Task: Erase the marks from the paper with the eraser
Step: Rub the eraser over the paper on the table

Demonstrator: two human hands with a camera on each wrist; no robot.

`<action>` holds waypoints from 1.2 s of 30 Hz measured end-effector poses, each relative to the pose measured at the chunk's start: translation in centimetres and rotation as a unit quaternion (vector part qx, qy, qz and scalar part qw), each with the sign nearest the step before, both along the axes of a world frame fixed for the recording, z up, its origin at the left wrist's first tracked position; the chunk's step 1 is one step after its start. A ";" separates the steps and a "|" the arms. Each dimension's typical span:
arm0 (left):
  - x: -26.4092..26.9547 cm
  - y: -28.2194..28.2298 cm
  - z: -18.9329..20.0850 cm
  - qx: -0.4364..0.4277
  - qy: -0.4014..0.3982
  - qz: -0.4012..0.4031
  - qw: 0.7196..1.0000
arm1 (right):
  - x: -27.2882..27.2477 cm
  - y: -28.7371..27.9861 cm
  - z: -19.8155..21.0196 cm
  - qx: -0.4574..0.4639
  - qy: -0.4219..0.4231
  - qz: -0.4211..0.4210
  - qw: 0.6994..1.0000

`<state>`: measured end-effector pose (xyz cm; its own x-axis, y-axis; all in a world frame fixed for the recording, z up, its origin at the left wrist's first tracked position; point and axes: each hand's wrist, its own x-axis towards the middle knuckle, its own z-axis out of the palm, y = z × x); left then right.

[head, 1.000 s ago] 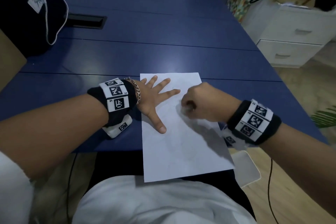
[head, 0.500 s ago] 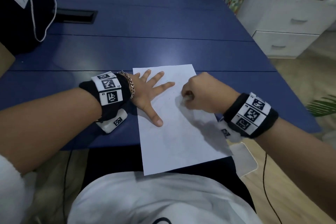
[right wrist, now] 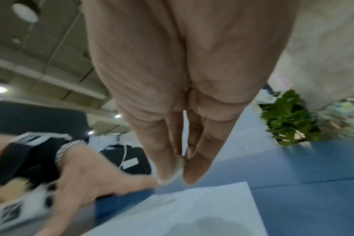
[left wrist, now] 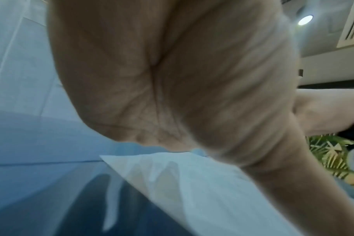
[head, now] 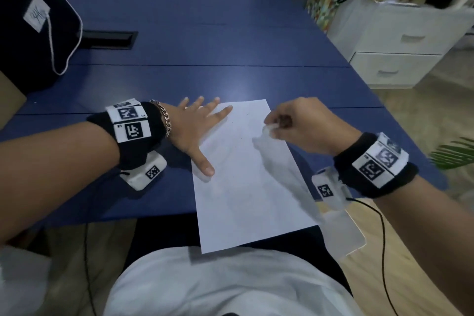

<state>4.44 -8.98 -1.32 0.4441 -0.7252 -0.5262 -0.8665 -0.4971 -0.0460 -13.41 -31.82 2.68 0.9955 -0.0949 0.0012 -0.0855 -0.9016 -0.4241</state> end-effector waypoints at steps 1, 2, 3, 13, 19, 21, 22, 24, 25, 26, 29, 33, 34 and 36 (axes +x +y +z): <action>0.5 0.8 0.3 0.003 -0.004 0.001 1.000 | -0.4 0.8 -0.7 -0.012 0.017 0.024 1.000; 0.9 1.6 0.4 0.009 -0.003 0.001 1.000 | -0.7 1.5 -1.3 -0.025 0.031 0.049 0.998; 1.1 2.3 0.4 0.014 0.006 0.000 1.000 | -0.9 2.2 -1.9 -0.040 0.042 0.074 0.996; -1.2 2.9 -0.6 -0.001 -0.026 0.015 1.000 | 0.5 1.0 -1.9 -0.131 0.085 0.061 0.986; -0.9 0.4 -1.3 -0.066 0.011 -0.009 0.998 | 2.0 4.9 -2.1 -0.088 0.058 0.106 0.989; -0.7 -0.1 -1.4 -0.040 0.041 0.002 0.998 | 2.8 5.9 -2.7 -0.109 0.052 0.112 0.986; -0.6 -0.3 -1.5 -0.030 0.047 0.008 0.998 | 3.1 6.1 -2.8 -0.115 0.052 0.102 0.987; -0.3 -0.6 -1.5 -0.014 0.043 0.016 0.999 | 3.4 6.3 -2.9 -0.123 0.061 0.083 0.987; -0.2 -0.8 -1.6 -0.006 0.038 0.018 0.999 | 3.4 6.7 -2.9 -0.130 0.064 0.086 0.986; -0.2 -0.8 -1.7 0.000 0.032 0.020 0.999 | 3.2 7.2 -2.8 -0.138 0.070 0.098 0.983; -0.2 -1.0 -1.9 0.006 0.022 0.016 1.000 | 2.9 7.9 -2.7 -0.157 0.089 0.143 0.973; -0.2 -0.9 -1.9 0.007 0.024 0.019 1.000 | 4.1 6.1 -2.2 -0.144 0.076 0.096 0.982; -0.1 -0.9 -1.9 0.007 0.024 0.019 1.000 | 4.0 6.3 -2.3 -0.147 0.073 0.094 0.982; -0.1 -0.9 -1.9 0.009 0.020 0.019 1.000 | 3.4 7.1 -2.9 -0.149 0.071 0.117 0.979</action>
<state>4.31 -9.86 -3.21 0.4496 -0.6982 -0.5572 -0.8482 -0.5293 -0.0212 -10.03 -24.67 -0.21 0.9821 0.1199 -0.1453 0.0998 -0.9853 -0.1387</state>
